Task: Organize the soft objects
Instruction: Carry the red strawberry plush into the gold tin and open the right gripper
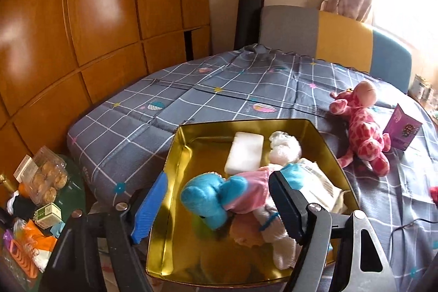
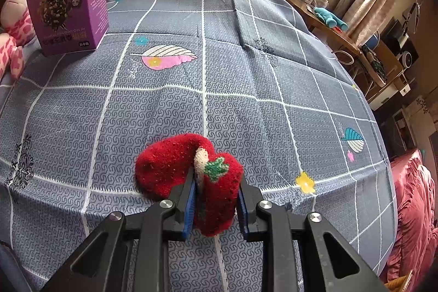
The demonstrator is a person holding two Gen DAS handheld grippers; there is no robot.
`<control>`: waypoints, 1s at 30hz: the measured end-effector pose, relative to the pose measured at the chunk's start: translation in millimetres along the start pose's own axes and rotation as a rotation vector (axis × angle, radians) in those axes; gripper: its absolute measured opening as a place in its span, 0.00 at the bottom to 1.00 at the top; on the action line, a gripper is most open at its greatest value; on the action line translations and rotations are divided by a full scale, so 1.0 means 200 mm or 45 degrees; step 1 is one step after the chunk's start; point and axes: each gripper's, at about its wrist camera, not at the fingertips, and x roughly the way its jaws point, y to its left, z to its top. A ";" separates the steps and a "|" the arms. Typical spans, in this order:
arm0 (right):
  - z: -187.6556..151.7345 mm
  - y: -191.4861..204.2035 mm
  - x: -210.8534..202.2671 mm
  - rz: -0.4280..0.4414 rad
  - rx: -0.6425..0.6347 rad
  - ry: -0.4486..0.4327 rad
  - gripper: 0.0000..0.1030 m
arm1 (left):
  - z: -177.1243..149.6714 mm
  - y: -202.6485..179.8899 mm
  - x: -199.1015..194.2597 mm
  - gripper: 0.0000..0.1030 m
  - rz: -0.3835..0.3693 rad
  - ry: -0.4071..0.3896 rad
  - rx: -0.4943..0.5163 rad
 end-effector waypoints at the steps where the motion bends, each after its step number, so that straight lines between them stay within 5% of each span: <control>1: 0.00 0.00 0.00 -0.002 -0.001 0.000 0.24 | 0.00 0.00 -0.01 0.75 -0.005 -0.001 0.001; 20: -0.01 0.01 -0.01 -0.022 0.004 0.003 0.22 | -0.03 -0.04 -0.03 0.75 -0.062 0.024 0.004; 30: -0.01 0.00 -0.22 0.106 0.111 -0.120 0.22 | -0.04 0.04 0.01 0.75 -0.026 0.051 -0.037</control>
